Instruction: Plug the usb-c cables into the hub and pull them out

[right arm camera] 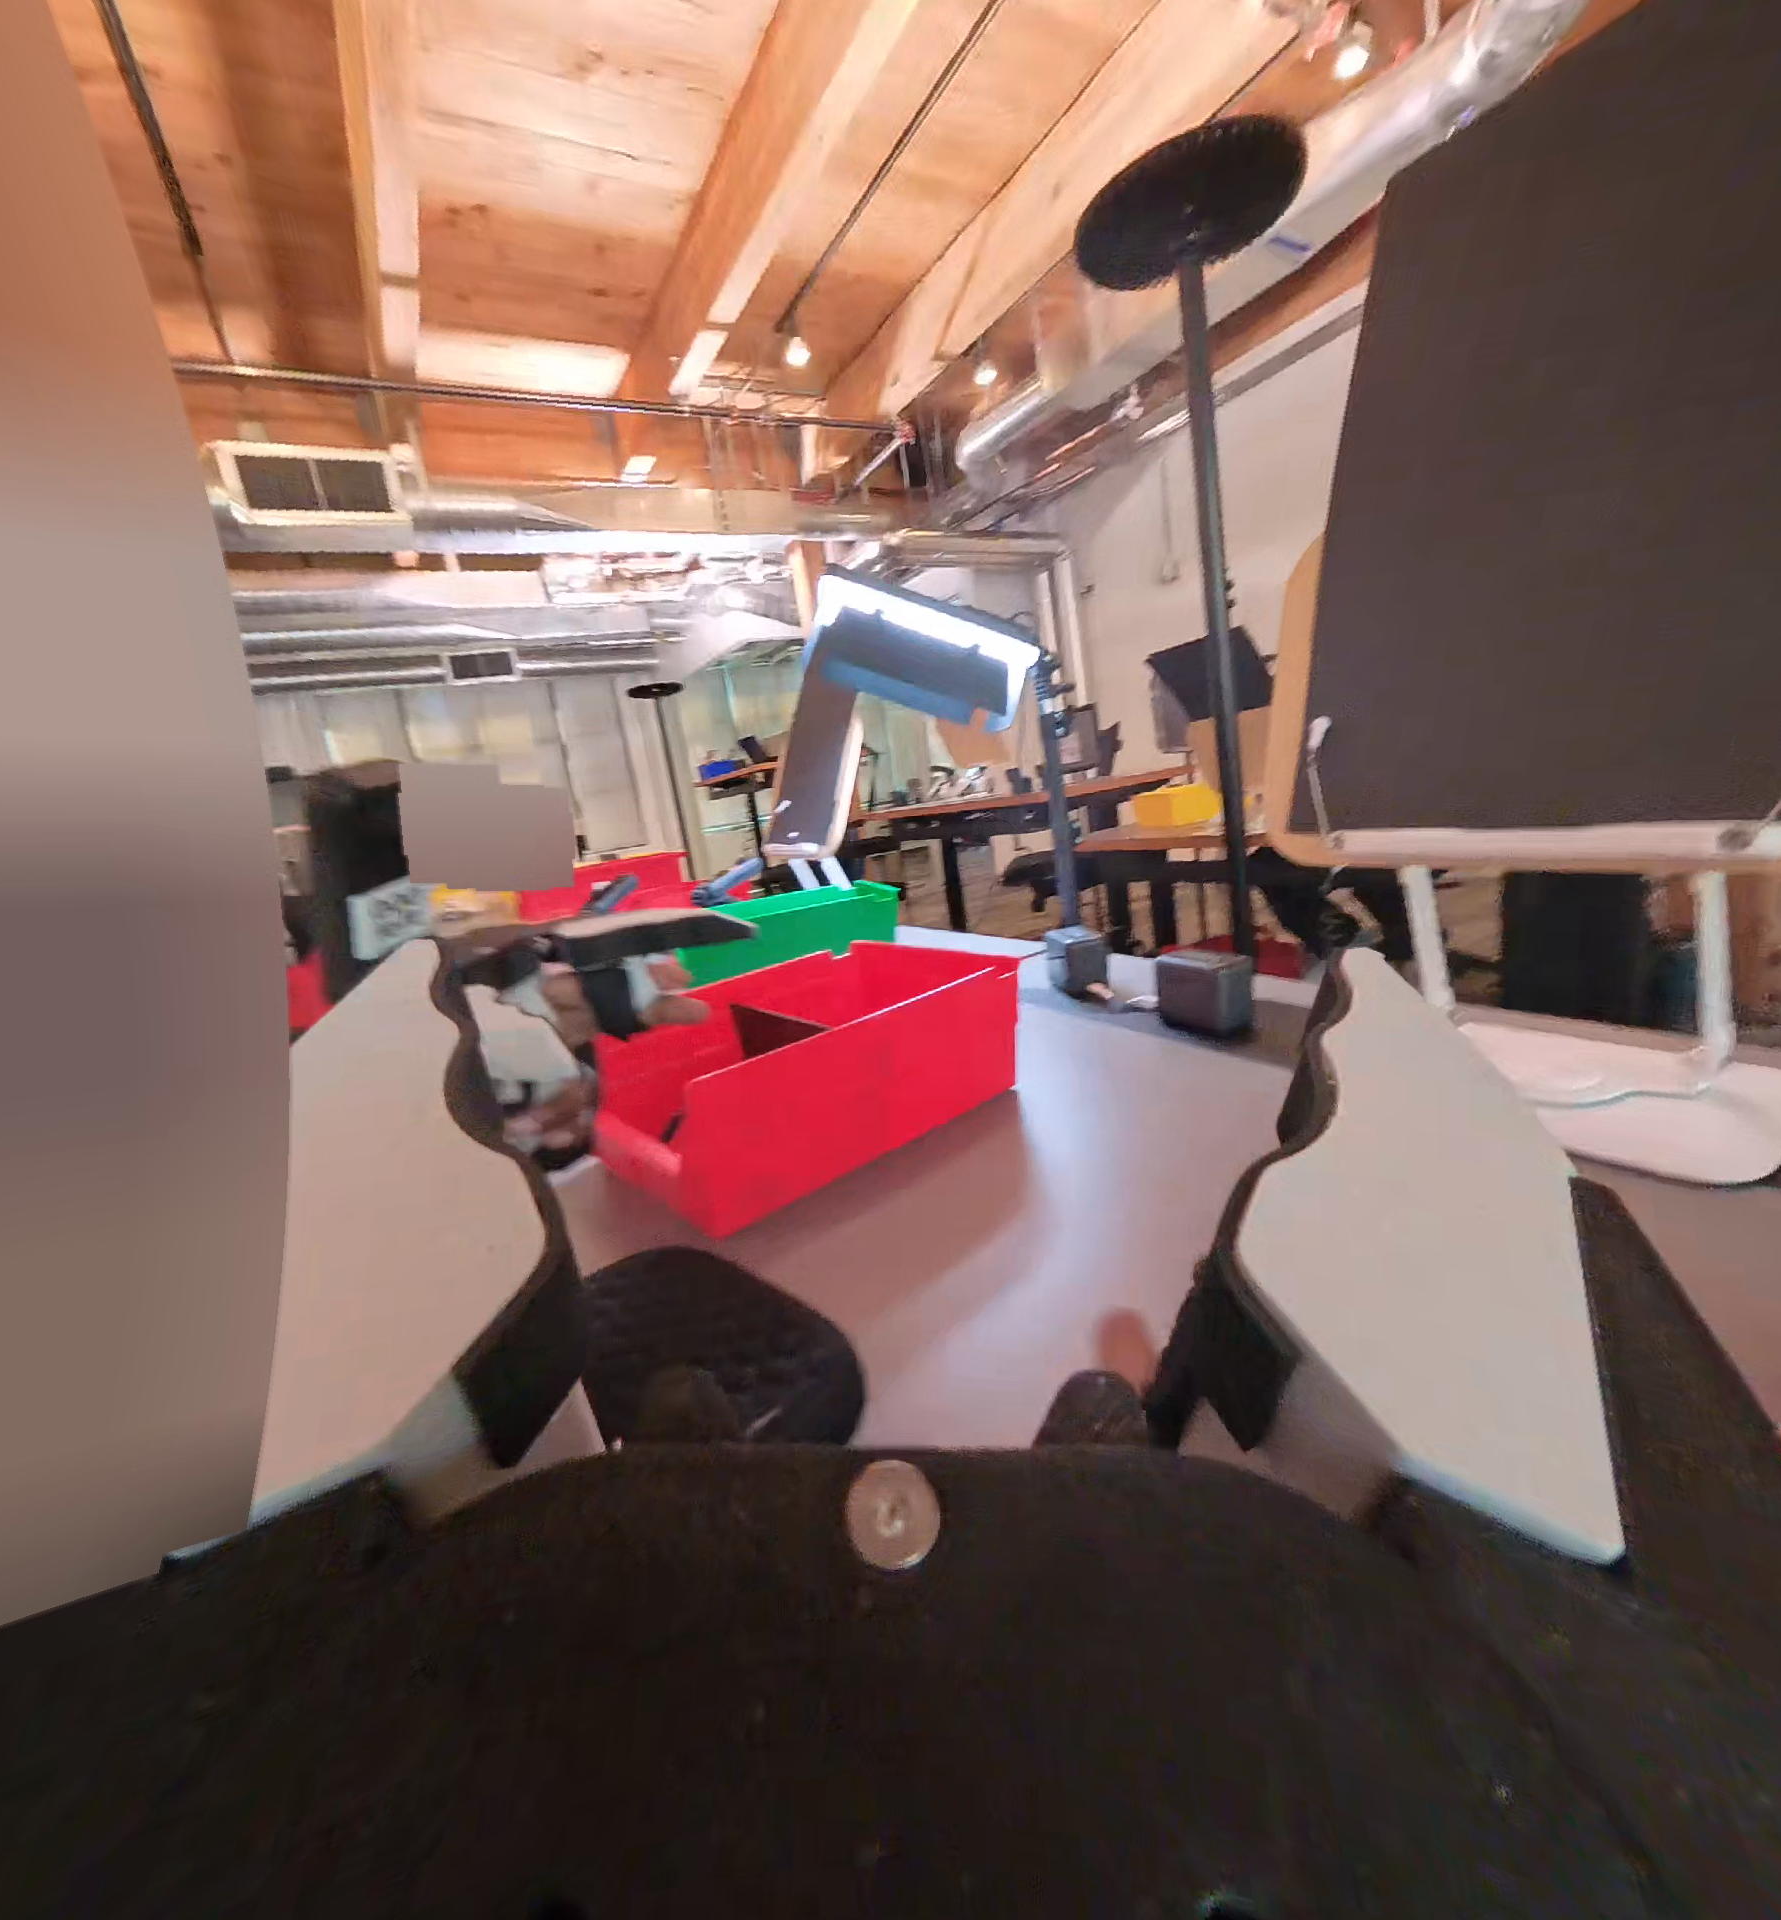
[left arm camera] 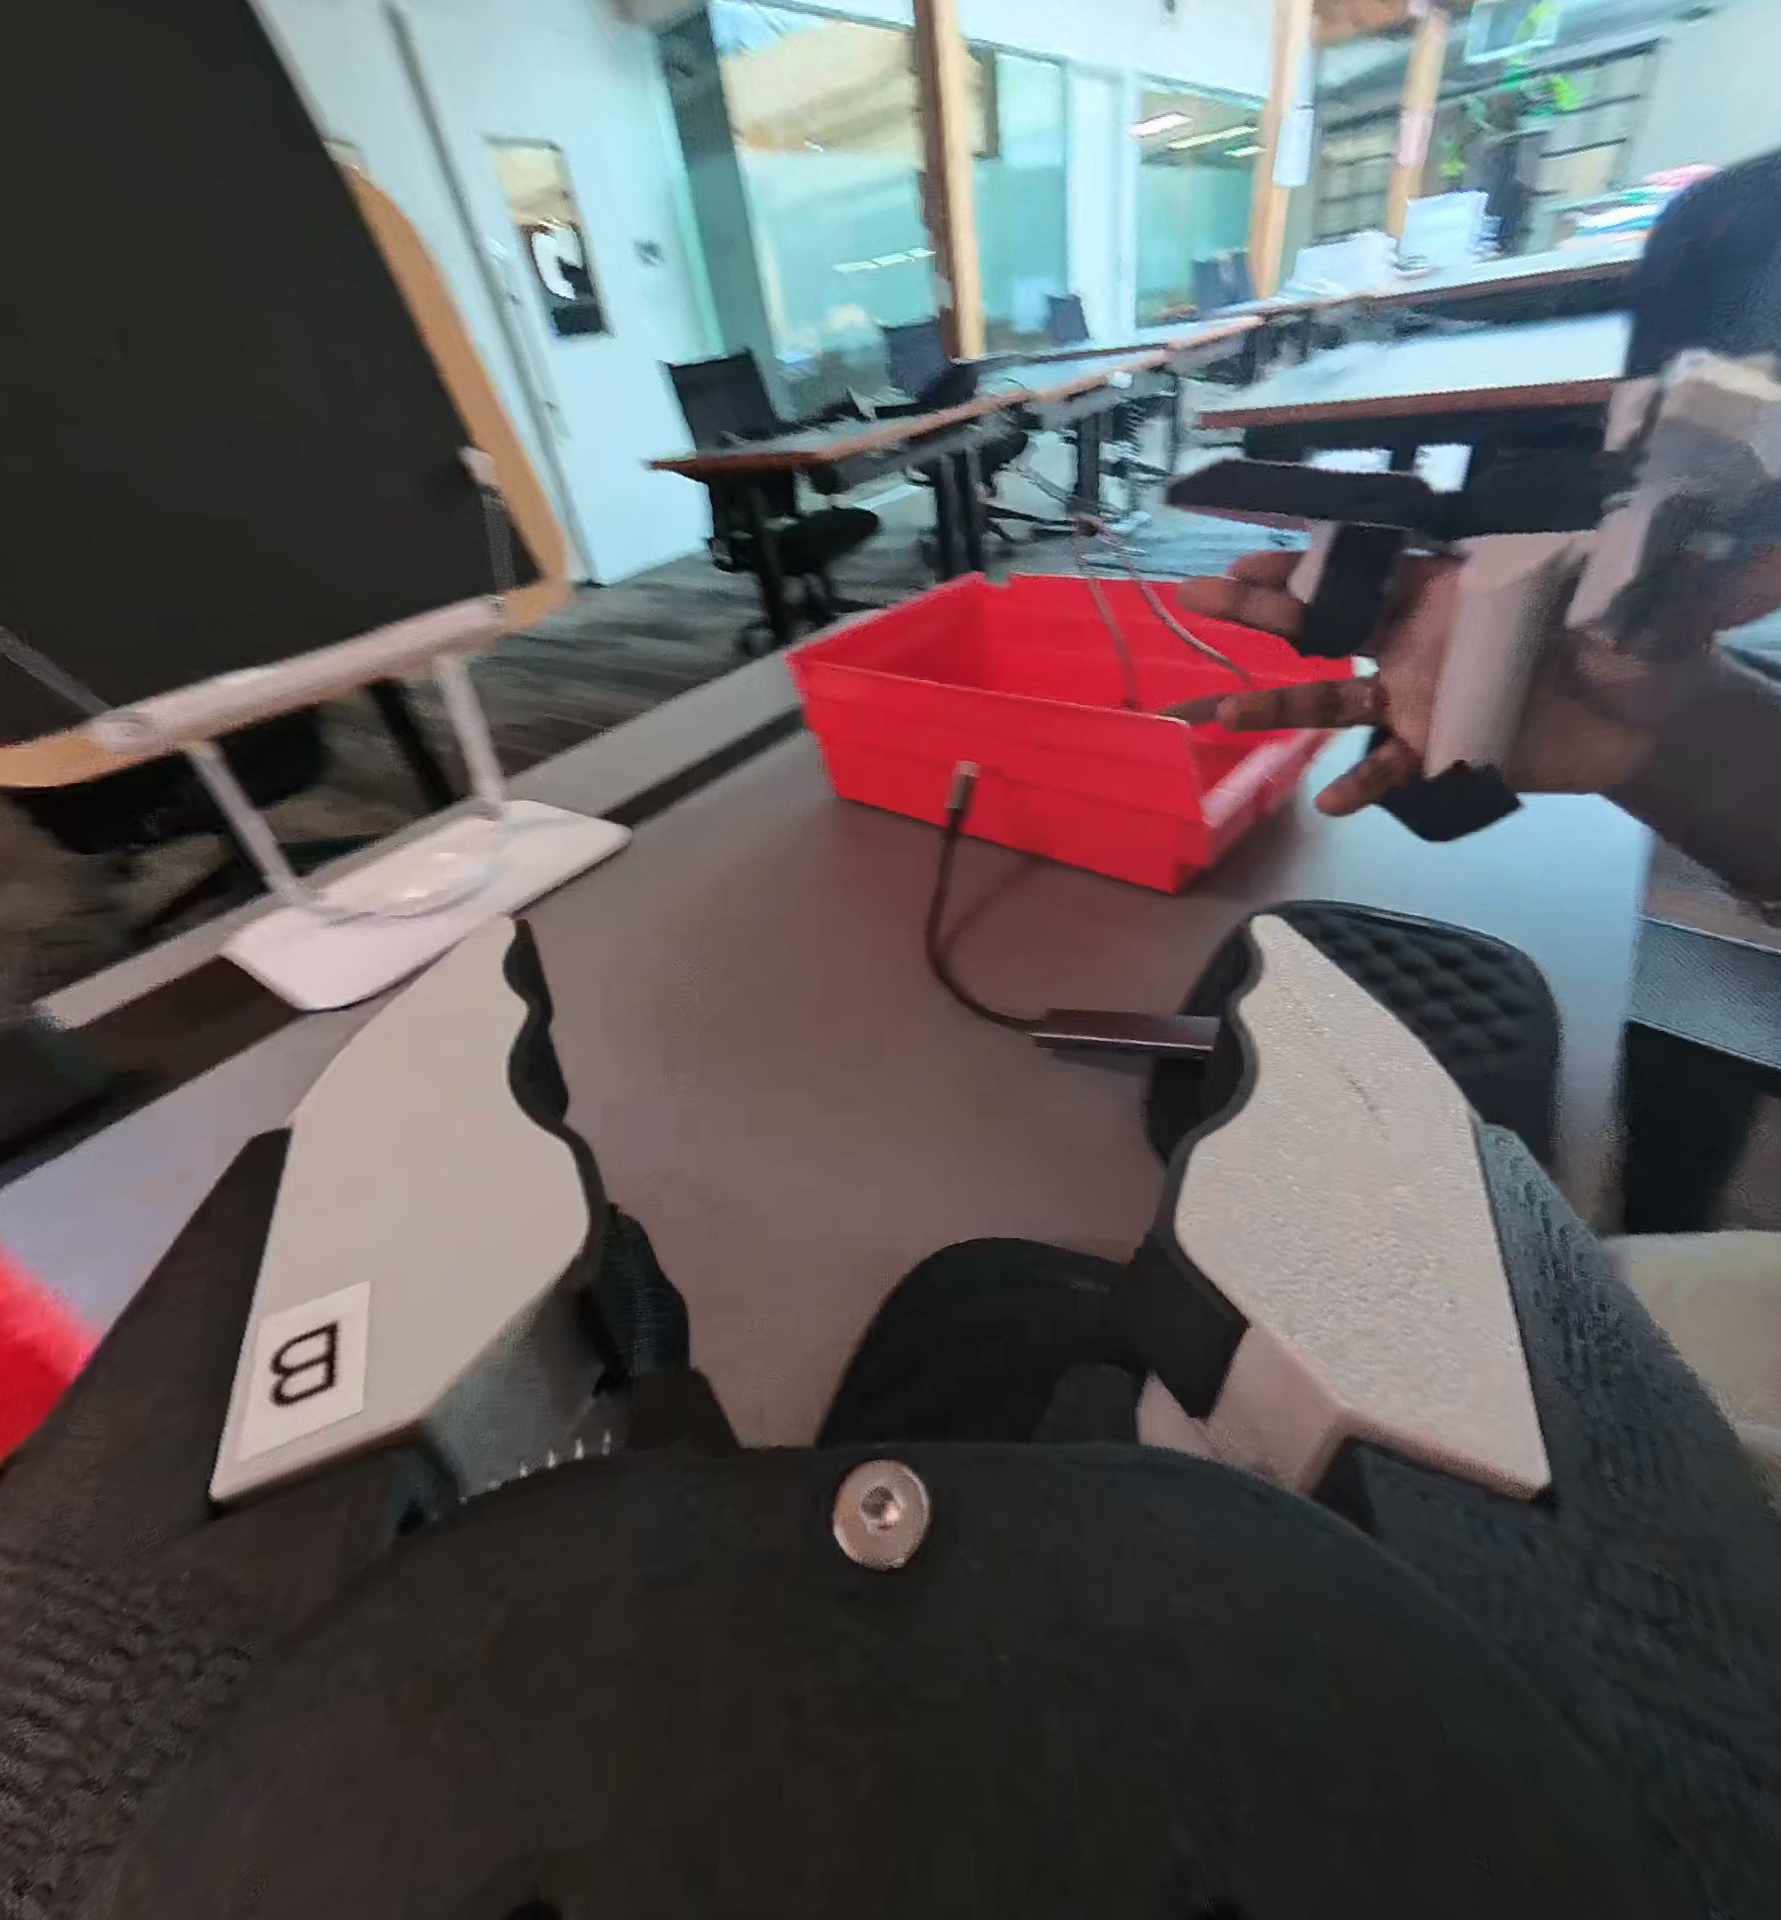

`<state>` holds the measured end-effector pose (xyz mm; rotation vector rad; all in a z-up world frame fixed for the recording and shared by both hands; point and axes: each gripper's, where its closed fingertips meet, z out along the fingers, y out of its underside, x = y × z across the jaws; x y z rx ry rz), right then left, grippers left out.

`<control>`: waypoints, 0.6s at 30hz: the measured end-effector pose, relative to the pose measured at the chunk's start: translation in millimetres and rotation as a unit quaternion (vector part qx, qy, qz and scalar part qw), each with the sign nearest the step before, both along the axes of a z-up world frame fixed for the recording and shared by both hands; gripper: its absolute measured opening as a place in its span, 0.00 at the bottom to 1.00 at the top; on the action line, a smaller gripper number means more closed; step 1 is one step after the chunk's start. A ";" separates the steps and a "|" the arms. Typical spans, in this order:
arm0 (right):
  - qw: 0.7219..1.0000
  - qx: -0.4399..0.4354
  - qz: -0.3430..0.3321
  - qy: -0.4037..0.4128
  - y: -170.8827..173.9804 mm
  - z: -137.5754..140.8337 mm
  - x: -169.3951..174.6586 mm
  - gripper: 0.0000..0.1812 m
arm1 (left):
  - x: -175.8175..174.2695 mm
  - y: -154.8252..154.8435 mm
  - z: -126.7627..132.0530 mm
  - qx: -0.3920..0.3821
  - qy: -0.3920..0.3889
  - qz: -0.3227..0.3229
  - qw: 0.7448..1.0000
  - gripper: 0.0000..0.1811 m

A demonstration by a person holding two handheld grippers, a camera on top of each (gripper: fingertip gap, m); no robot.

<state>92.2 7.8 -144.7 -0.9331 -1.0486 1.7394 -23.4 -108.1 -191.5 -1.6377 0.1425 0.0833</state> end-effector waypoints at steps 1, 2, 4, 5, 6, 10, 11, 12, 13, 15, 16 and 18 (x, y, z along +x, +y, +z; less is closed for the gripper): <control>1.000 0.017 -0.017 0.004 1.9 0.5 -4.8 0.80 | -12.1 -10.4 6.5 0.007 0.008 0.026 1.000 0.66; 0.999 0.040 -0.033 0.005 2.8 -1.3 -9.5 0.80 | -24.2 -22.1 12.3 0.011 0.017 0.052 0.998 0.66; 0.996 0.059 -0.062 0.006 5.2 -4.2 -17.6 0.81 | -49.8 -48.3 23.3 0.017 0.030 0.108 0.994 0.66; 0.996 0.059 -0.071 0.017 5.6 -4.3 -19.3 0.81 | -63.2 -62.5 28.4 0.020 0.034 0.136 0.990 0.66; 0.994 0.057 -0.083 0.030 7.1 -5.6 -20.8 0.81 | -76.9 -77.4 32.5 0.021 0.037 0.164 0.986 0.66; 0.997 0.005 -0.056 0.049 2.2 -24.7 -32.1 0.81 | -135.0 -139.3 34.9 -0.006 0.036 0.289 0.957 0.63; 0.998 0.013 -0.043 0.052 -1.7 -31.8 -34.5 0.81 | -145.4 -151.5 33.1 -0.015 0.030 0.309 0.950 0.60; 0.997 0.046 -0.027 0.061 -9.0 -39.3 -33.8 0.78 | -153.0 -161.2 29.1 -0.031 0.024 0.320 0.947 0.53; 0.994 0.075 -0.030 0.072 -12.5 -42.9 -31.1 0.60 | -158.3 -168.1 23.1 -0.055 0.020 0.322 0.945 0.43; 0.987 0.114 -0.061 0.096 -11.5 -39.4 -20.5 0.14 | -164.9 -175.7 12.2 -0.094 0.021 0.317 0.944 0.07; 0.986 0.100 -0.071 0.109 -7.9 -35.3 -15.2 0.00 | -166.1 -174.7 7.9 -0.110 0.025 0.307 0.945 0.00; 0.990 0.048 -0.051 0.119 -2.3 -32.7 -9.8 0.00 | -171.1 -168.7 -0.3 -0.143 0.032 0.298 0.943 0.00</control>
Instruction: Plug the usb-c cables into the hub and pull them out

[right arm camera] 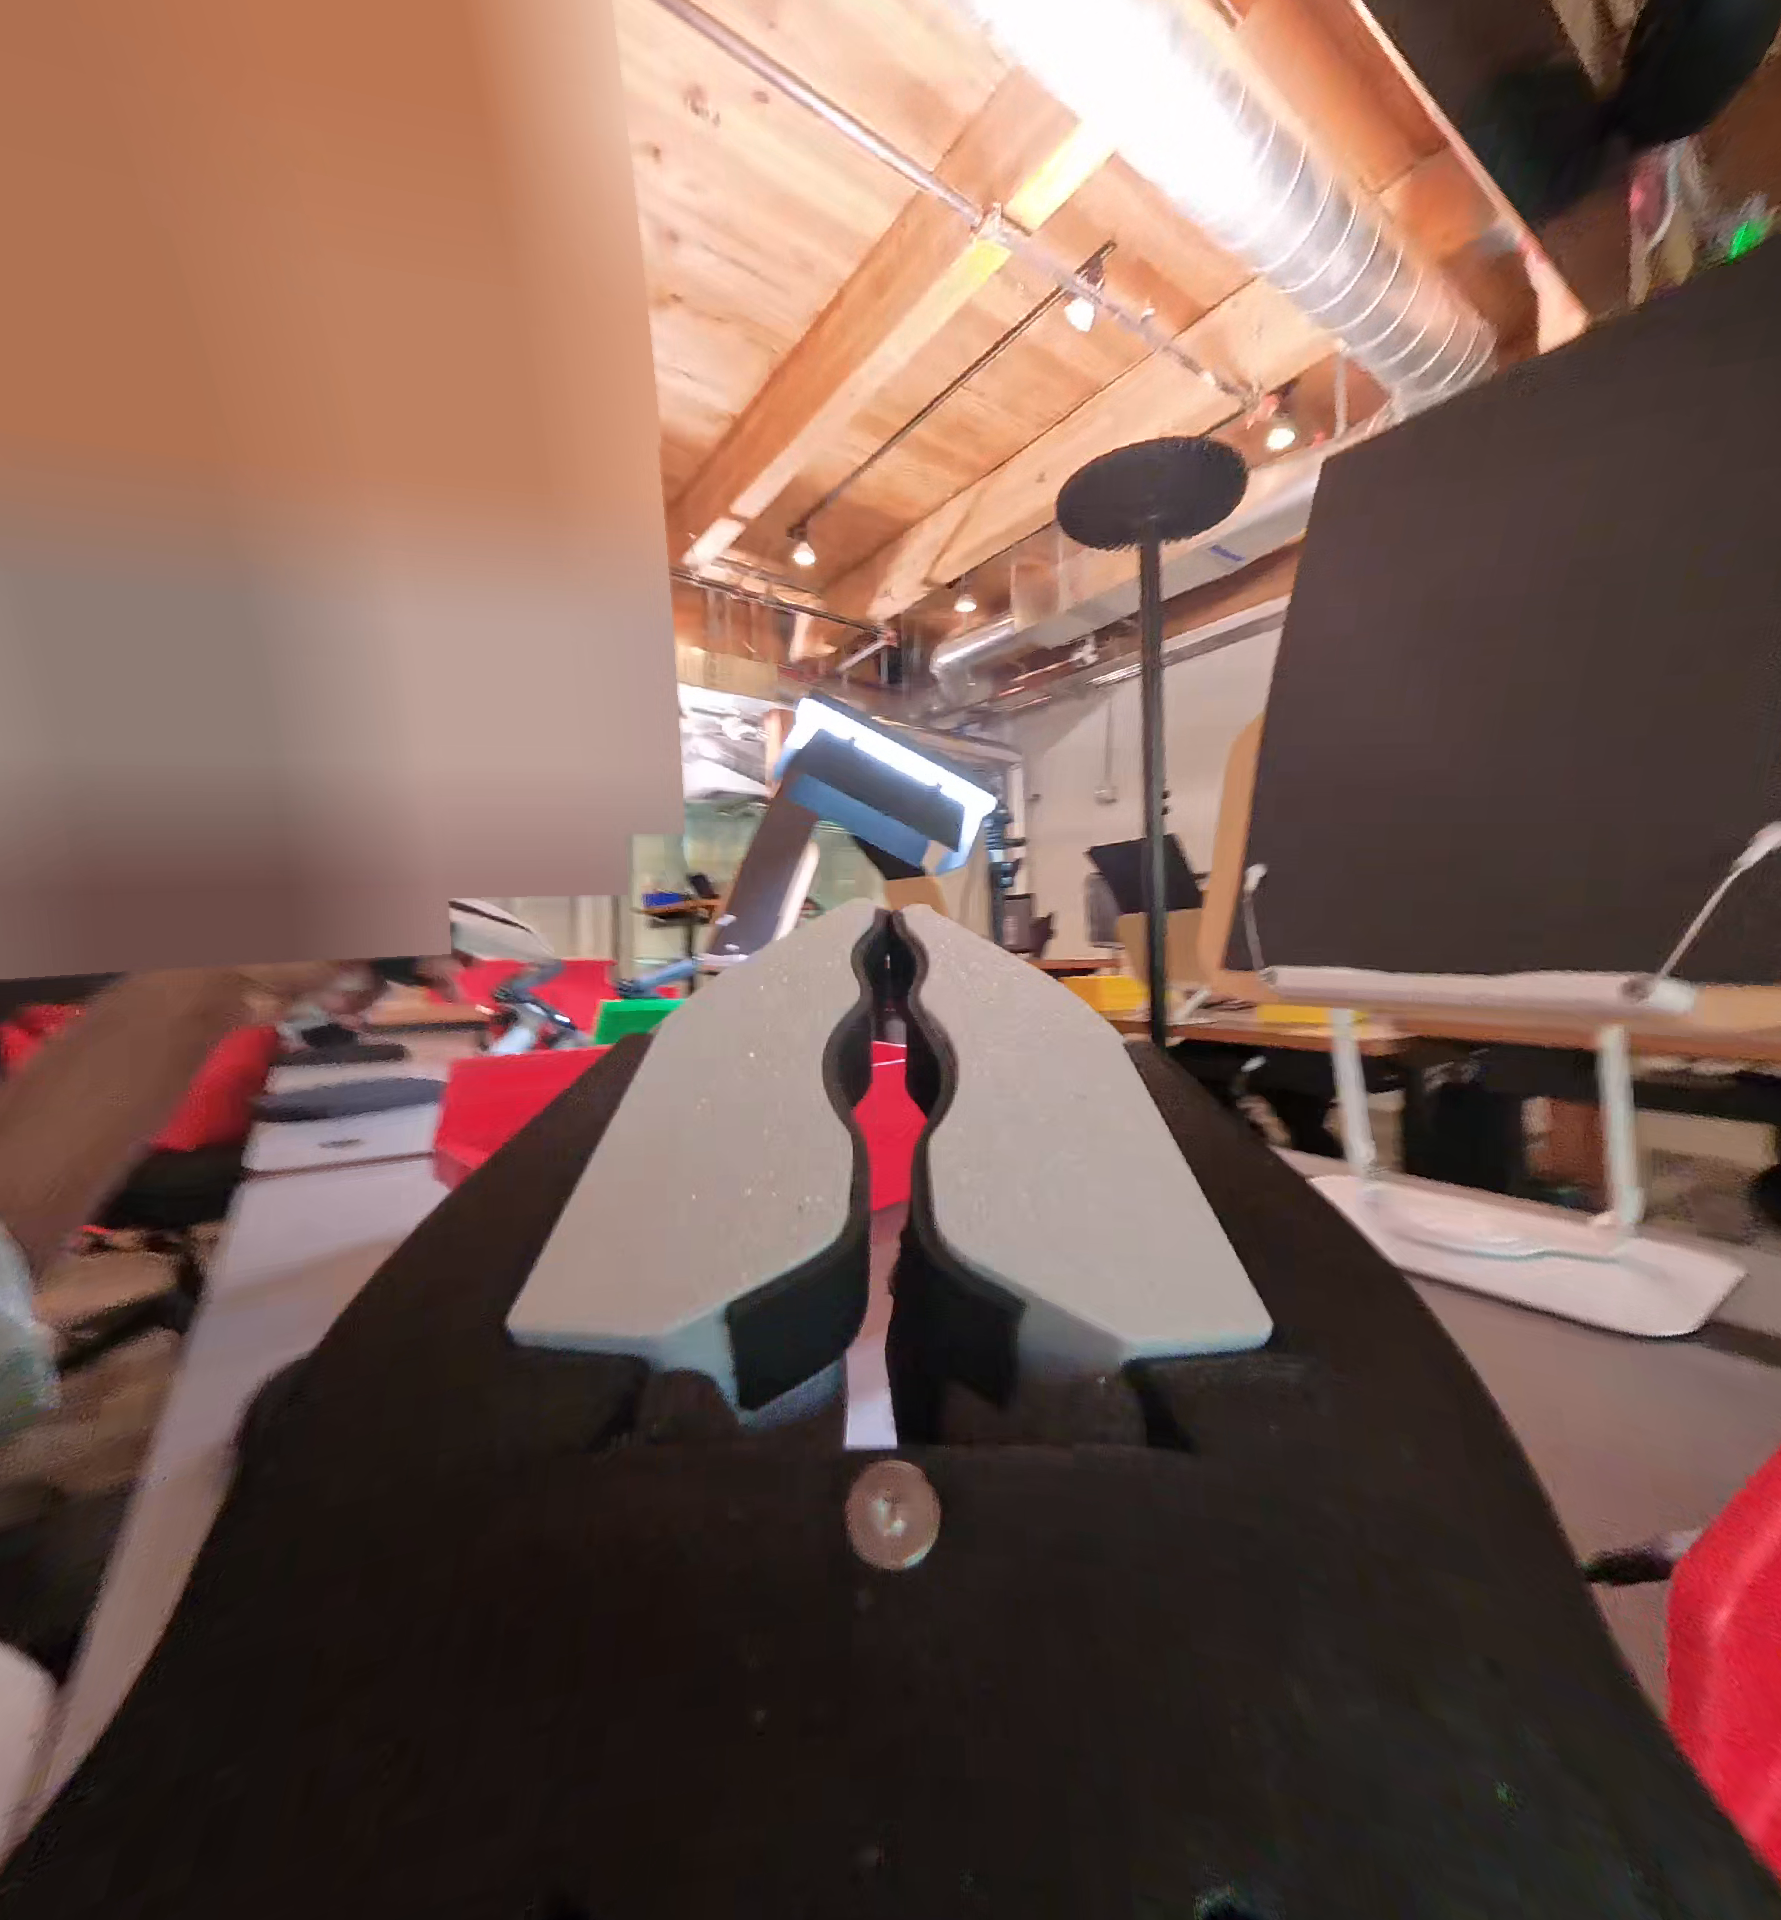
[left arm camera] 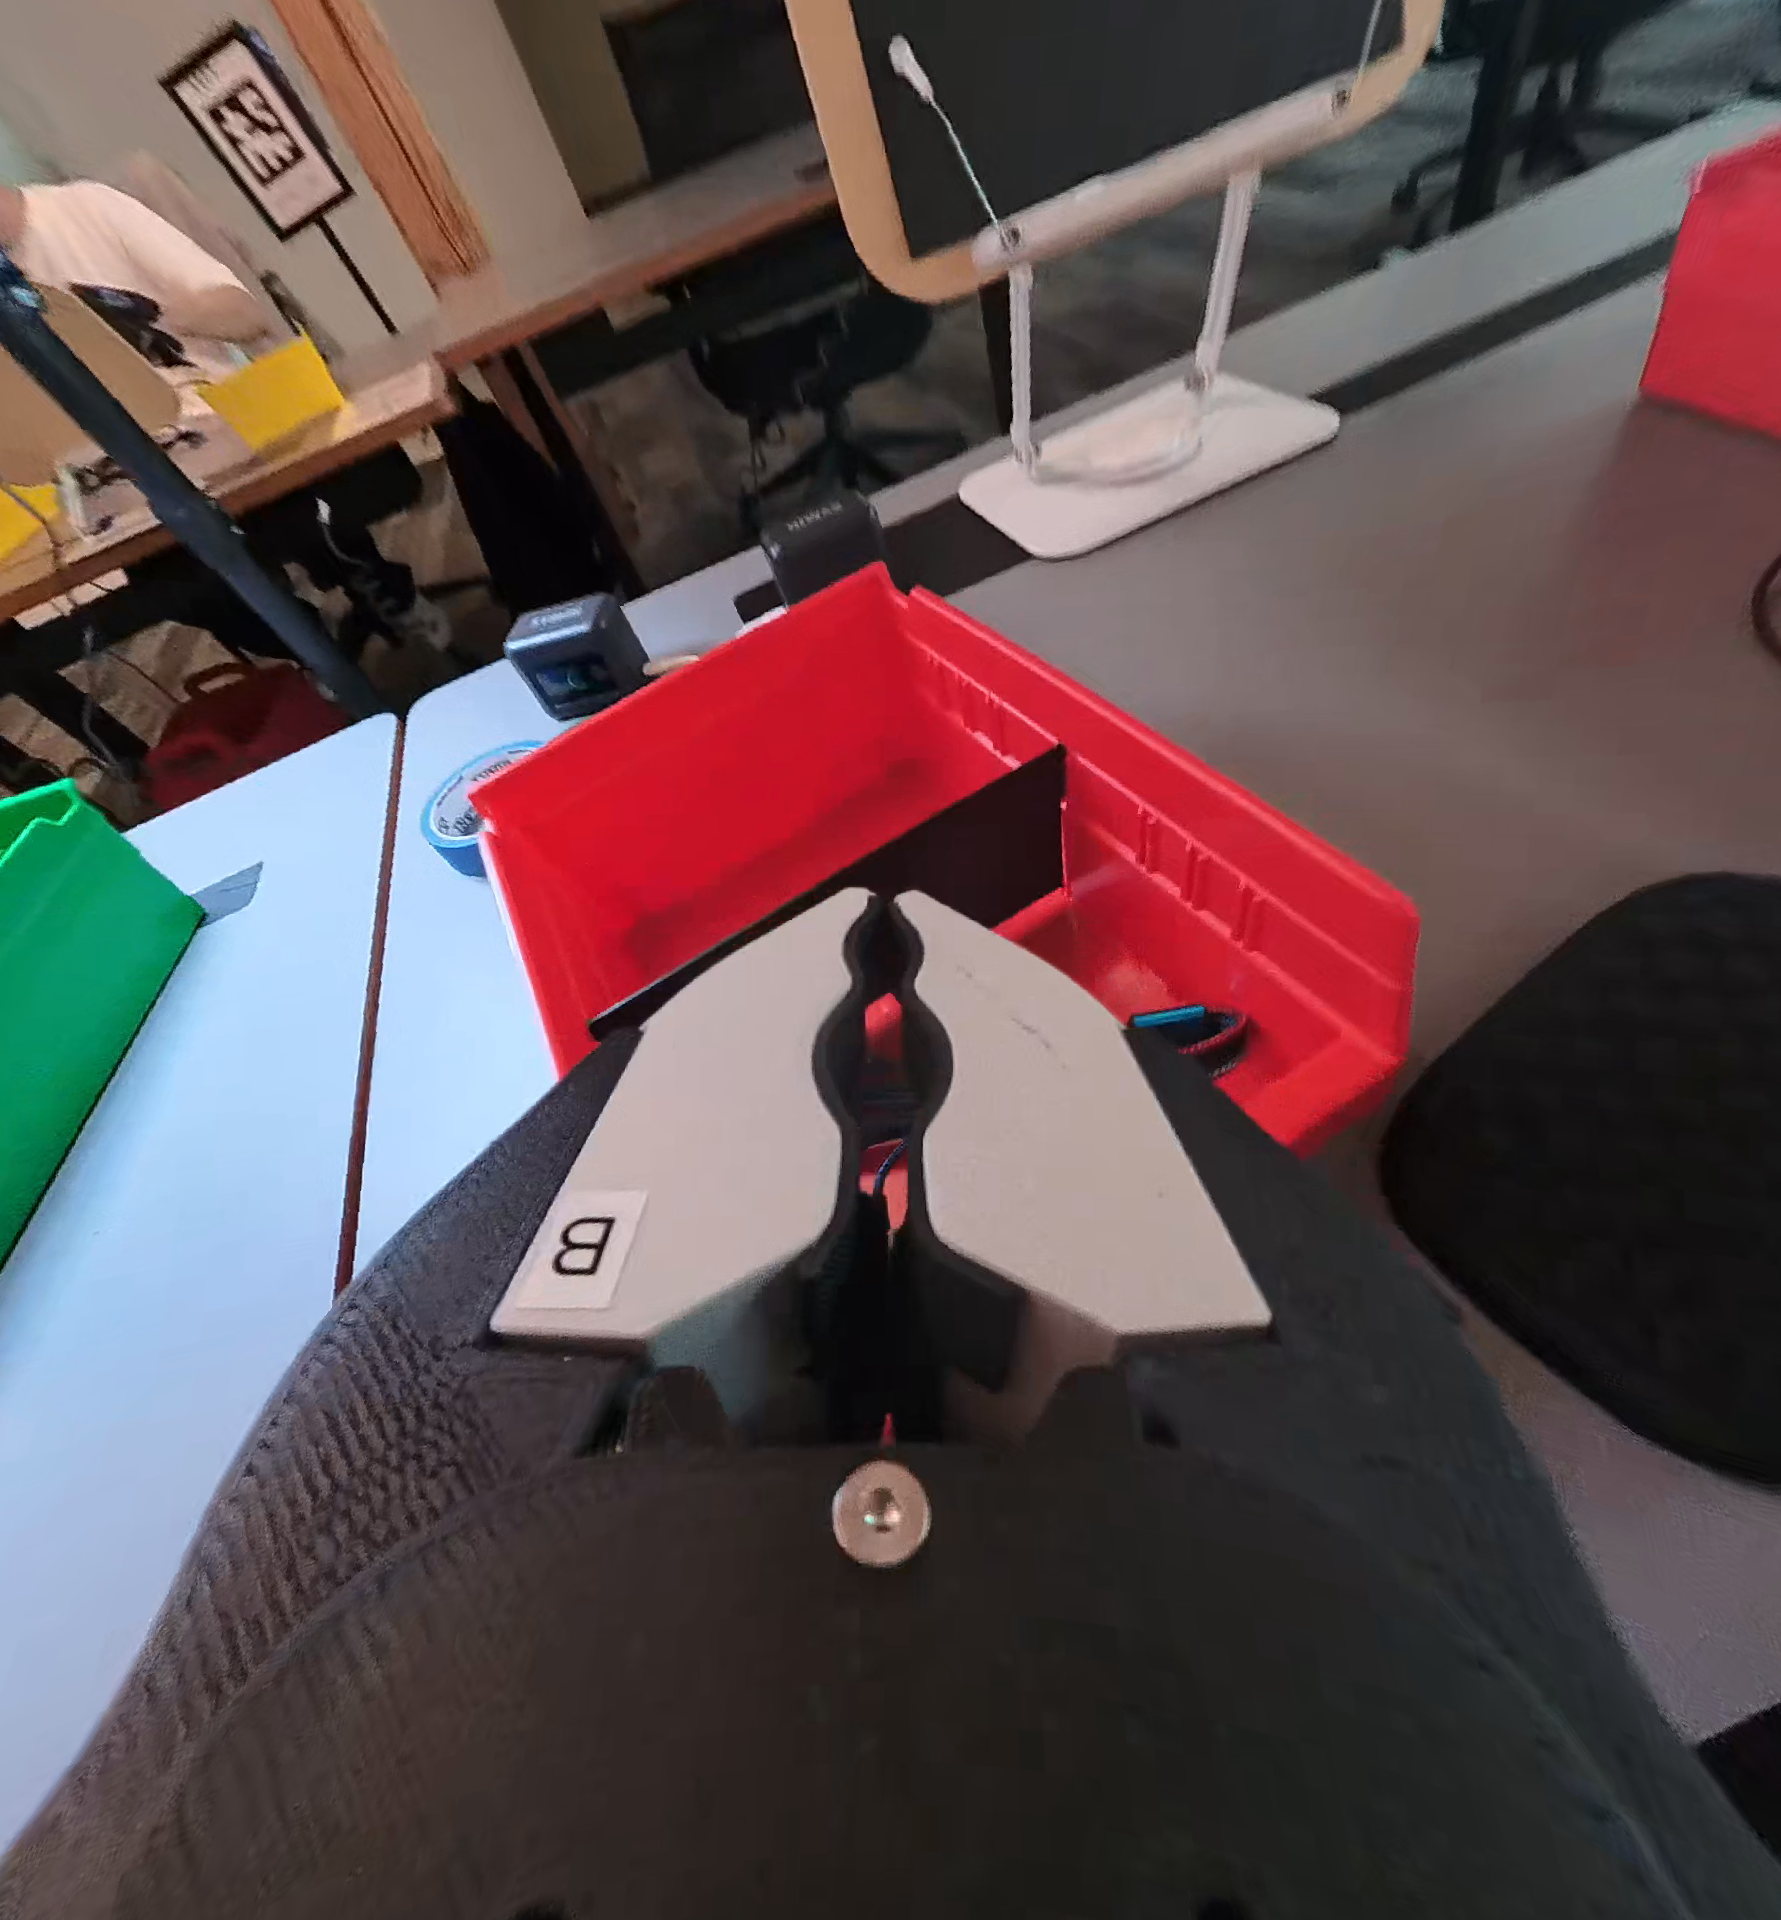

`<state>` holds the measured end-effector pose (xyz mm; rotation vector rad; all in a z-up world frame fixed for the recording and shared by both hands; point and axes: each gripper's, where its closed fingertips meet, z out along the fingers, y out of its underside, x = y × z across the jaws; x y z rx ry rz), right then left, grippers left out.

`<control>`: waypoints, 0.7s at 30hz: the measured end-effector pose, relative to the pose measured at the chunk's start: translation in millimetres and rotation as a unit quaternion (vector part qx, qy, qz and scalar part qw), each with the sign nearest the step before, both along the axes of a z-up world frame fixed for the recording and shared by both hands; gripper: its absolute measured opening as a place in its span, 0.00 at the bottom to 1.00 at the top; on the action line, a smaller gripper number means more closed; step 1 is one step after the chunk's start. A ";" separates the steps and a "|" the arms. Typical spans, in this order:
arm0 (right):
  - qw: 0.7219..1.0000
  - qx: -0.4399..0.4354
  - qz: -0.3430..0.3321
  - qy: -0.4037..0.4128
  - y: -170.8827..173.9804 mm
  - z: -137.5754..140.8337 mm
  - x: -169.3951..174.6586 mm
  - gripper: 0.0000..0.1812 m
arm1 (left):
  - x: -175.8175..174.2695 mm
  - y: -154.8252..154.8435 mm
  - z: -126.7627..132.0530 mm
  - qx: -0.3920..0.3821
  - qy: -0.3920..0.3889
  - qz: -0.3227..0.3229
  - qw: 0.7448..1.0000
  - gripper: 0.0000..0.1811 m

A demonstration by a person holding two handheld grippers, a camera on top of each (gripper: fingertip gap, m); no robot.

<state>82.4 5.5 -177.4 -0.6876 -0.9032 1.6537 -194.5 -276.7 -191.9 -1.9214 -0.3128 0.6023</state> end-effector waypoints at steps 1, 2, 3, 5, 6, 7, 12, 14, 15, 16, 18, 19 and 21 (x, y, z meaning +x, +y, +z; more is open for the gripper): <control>1.000 -0.018 0.021 -0.001 1.6 -0.3 1.6 0.00 | -0.7 6.1 -6.4 -0.027 0.002 -0.020 0.999 0.00; 0.999 -0.030 0.035 0.007 3.4 1.4 4.5 0.00 | 1.6 13.6 -16.8 -0.067 0.002 -0.057 0.996 0.00; 0.998 -0.039 0.043 0.024 5.3 4.8 8.8 0.00 | 3.7 20.2 -29.2 -0.110 -0.003 -0.097 0.989 0.04; 0.995 -0.057 0.044 0.071 9.2 12.5 17.6 0.12 | -0.7 30.5 -49.7 -0.188 0.001 -0.153 0.970 0.17; 0.994 -0.064 0.042 0.084 10.9 14.4 19.5 0.14 | 1.5 33.1 -63.1 -0.236 0.002 -0.196 0.952 0.22; 0.993 -0.064 0.044 0.086 9.9 14.8 20.0 0.16 | 2.3 32.7 -76.2 -0.289 0.007 -0.232 0.929 0.25; 0.997 -0.026 0.051 0.056 -4.7 7.8 9.7 0.20 | 3.8 30.7 -120.6 -0.470 0.026 -0.328 0.819 0.30; 0.998 -0.013 0.050 0.045 -8.8 4.8 6.1 0.20 | -0.6 27.1 -134.0 -0.526 0.041 -0.343 0.777 0.30; 0.998 -0.009 0.046 0.041 -9.2 3.5 4.6 0.20 | -4.6 27.0 -139.1 -0.544 0.050 -0.346 0.763 0.29; 0.998 -0.006 0.042 0.038 -9.2 2.8 4.0 0.20 | -6.6 27.9 -144.4 -0.554 0.055 -0.353 0.752 0.29; 0.998 -0.007 0.038 0.041 -7.7 3.3 4.7 0.20 | -8.3 29.8 -155.4 -0.568 0.053 -0.364 0.736 0.28; 0.998 -0.011 0.039 0.043 -6.7 4.0 5.6 0.20 | -9.1 29.7 -160.9 -0.577 0.050 -0.367 0.728 0.27; 0.998 -0.022 0.038 0.049 -3.3 5.6 7.5 0.20 | -12.3 27.4 -170.2 -0.598 0.049 -0.366 0.711 0.15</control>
